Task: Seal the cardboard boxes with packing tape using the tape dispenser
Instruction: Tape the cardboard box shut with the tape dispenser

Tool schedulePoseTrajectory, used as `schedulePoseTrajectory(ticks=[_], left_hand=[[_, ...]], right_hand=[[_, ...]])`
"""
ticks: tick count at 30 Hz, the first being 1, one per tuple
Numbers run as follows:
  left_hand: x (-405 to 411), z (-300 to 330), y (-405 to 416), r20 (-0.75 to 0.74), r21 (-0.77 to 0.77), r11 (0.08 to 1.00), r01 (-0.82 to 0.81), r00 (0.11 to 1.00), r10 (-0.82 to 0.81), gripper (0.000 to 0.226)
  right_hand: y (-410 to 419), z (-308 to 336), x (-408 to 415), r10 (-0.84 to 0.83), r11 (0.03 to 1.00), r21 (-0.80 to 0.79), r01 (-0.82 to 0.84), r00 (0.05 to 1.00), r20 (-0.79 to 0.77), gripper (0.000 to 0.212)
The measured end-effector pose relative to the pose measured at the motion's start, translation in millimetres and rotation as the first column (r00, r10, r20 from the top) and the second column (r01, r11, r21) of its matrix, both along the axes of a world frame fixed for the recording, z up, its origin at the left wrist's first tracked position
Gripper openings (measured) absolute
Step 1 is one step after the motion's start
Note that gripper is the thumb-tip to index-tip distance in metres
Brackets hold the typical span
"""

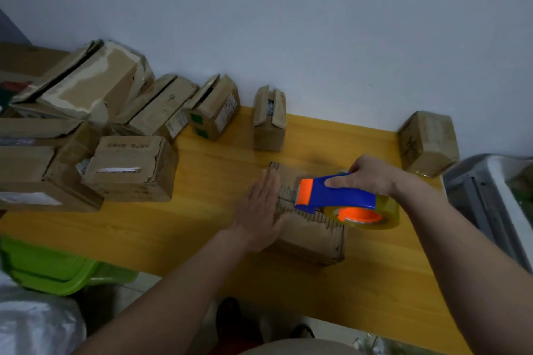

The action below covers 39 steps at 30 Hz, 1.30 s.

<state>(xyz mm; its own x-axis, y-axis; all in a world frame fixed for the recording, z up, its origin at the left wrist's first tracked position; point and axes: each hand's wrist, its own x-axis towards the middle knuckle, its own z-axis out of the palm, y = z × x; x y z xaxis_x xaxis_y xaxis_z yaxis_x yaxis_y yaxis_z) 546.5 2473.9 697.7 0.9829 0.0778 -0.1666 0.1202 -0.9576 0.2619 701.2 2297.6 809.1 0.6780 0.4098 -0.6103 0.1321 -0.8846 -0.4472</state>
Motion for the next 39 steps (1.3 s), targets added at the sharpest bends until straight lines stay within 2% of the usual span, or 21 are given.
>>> schedulePoseTrajectory(ticks=[2, 5, 8, 12, 15, 19, 25, 28, 33, 37, 39], left_hand=[[9, -2, 1, -0.107, 0.026, 0.989, 0.149, 0.984, -0.145, 0.118], [12, -6, 3, -0.231, 0.127, 0.973, 0.193, 0.960, -0.160, 0.143], [11, -7, -1, -0.245, 0.131, 0.980, 0.147, 0.963, -0.111, 0.143], [13, -9, -1, -0.262, 0.104, 0.988, 0.116, 0.961, -0.086, 0.143], [13, -10, 2, -0.268, 0.134, 0.984, 0.119, 0.960, -0.079, 0.143], [13, -13, -3, -0.257, 0.150, 0.980, 0.131, 0.962, -0.089, 0.142], [14, -8, -5, -0.267, 0.190, 0.969, 0.158, 0.958, -0.104, 0.134], [21, -6, -22, -0.283, 0.249, 0.956, 0.155, 0.956, -0.082, 0.139], [41, -6, -55, -0.244, 0.197, 0.914, 0.356, 0.920, -0.306, 0.135], [58, -8, -54, -0.293, 0.160, 0.916, 0.367, 0.904, -0.311, 0.144], [63, -7, -48, -0.303, 0.166, 0.912, 0.375, 0.899, -0.315, 0.146]], right_hand=[[-1, -2, 1, 0.002, 1.000, -0.013, -0.002, 1.000, 0.019, 0.052], [0, -2, -1, -0.006, 1.000, -0.007, 0.006, 0.999, 0.036, 0.052], [1, 0, -4, 0.008, 1.000, -0.025, -0.006, 0.998, 0.059, 0.047], [-17, 2, -2, 0.003, 1.000, 0.027, -0.002, 0.999, -0.038, 0.044], [-50, 0, 2, -0.001, 1.000, 0.004, 0.001, 0.998, -0.061, 0.044], [-90, -7, 6, -0.071, 0.997, 0.029, 0.073, 0.995, -0.068, 0.041], [-91, -25, 5, -0.131, 0.988, 0.075, 0.138, 0.987, -0.090, 0.038], [-96, -31, 9, -0.145, 0.985, 0.081, 0.155, 0.983, -0.113, 0.039], [-97, -40, 14, -0.161, 0.980, 0.097, 0.174, 0.979, -0.127, 0.044], [-105, -49, 16, -0.187, 0.973, 0.108, 0.203, 0.972, -0.140, 0.058], [-107, -53, 16, -0.194, 0.969, 0.127, 0.214, 0.969, -0.151, 0.056]])
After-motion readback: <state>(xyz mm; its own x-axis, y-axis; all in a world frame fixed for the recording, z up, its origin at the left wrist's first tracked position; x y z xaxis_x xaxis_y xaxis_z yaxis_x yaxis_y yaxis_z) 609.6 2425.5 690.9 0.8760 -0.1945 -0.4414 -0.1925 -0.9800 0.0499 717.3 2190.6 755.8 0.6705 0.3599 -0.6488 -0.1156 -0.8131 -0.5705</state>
